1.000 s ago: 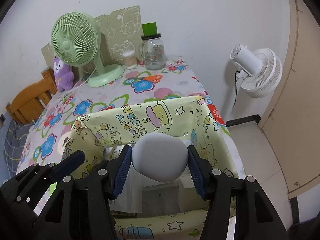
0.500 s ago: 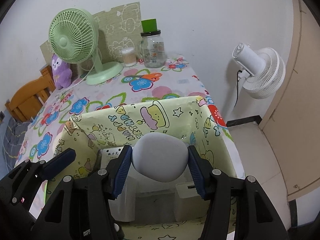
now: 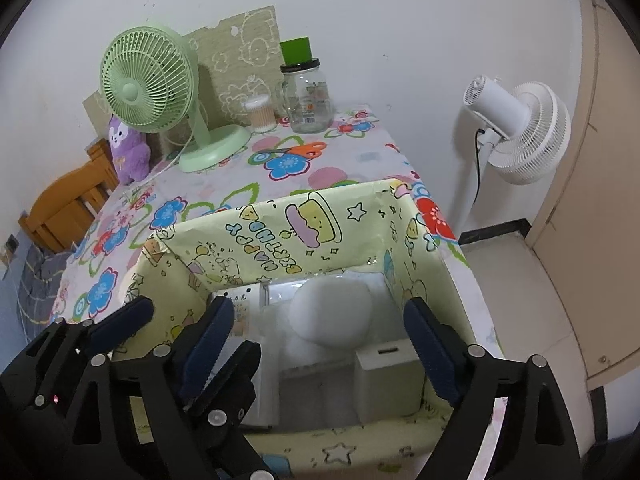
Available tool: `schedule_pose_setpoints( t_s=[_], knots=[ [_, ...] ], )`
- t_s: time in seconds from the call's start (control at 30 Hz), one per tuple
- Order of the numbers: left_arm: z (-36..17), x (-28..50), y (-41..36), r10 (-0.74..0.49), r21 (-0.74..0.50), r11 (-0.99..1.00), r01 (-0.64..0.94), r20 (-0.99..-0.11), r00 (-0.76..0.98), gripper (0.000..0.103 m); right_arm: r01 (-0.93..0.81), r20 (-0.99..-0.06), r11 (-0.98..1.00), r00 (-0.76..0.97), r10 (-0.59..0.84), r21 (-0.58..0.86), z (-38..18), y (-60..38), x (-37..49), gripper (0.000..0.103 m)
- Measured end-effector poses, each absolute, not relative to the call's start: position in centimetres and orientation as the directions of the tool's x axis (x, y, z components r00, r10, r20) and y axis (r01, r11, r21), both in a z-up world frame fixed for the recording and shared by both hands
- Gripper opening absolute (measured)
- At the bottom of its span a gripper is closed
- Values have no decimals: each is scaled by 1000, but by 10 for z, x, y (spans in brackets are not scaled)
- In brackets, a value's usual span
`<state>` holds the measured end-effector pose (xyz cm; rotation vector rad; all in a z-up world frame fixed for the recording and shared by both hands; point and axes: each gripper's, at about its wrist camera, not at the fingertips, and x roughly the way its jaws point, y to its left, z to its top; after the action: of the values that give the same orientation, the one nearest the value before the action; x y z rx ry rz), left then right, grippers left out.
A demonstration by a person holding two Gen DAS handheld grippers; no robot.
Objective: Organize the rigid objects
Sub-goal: 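Lower the key and earbud case into the yellow box and open both tools, then withdraw both open tools from the box toward the green case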
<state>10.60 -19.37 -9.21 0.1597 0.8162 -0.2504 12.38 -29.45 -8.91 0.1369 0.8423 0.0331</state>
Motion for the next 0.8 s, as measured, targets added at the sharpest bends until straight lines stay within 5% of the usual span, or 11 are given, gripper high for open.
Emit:
schedule_pose_setpoints(
  t_s=[0.8],
  knots=[
    [-72,66,-155,-174,30,962,270,-697,696,88,12,-709,995,702,64,102,-65,-257,85,96]
  ],
)
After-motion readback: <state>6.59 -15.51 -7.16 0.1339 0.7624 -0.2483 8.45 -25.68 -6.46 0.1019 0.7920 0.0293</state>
